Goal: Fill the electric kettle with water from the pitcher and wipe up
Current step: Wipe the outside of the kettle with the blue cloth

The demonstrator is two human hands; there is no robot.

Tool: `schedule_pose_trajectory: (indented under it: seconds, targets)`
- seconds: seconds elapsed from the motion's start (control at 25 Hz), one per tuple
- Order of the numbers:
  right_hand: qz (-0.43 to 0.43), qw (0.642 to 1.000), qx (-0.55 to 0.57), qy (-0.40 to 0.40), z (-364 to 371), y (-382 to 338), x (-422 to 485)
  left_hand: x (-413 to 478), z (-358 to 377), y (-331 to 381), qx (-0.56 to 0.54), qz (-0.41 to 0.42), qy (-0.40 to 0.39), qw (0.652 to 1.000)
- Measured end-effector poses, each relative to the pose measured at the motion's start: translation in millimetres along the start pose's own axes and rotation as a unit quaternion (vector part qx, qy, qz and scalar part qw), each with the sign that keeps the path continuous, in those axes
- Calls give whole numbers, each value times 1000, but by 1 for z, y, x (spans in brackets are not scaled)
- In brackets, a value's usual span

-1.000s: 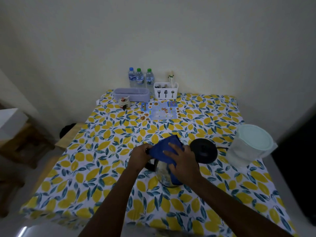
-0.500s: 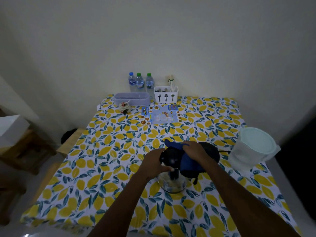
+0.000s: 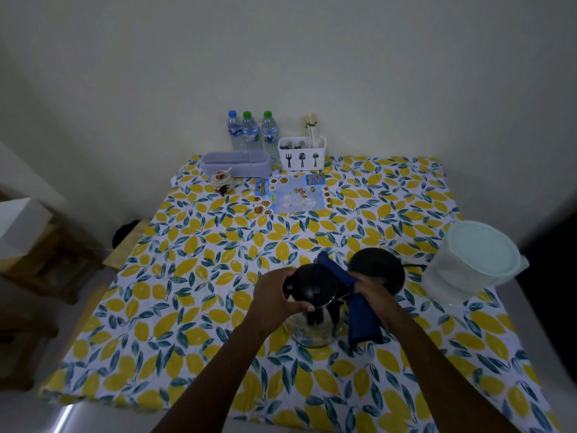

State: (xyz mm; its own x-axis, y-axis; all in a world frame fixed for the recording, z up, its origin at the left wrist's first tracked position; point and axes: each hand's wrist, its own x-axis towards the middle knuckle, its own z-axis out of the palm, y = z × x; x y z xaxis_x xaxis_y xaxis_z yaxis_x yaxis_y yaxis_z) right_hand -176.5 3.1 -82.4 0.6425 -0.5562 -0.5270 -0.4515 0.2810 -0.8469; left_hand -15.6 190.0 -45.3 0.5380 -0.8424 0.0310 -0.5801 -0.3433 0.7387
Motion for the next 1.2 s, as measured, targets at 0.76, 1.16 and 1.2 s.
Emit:
schedule_pose_trajectory:
  seconds: [0.76,1.16,1.2]
  targets:
    - [-19,946,208,247,106,62,-41,0,-2,1,-21,-18,-16,999]
    - [-26,942,-86,323,187,56,-63,5,-15,-10,-29,2,-97,995]
    - [-14,945,-87,313,187,63,-62,6,-16,-10,-29,4,-103,994]
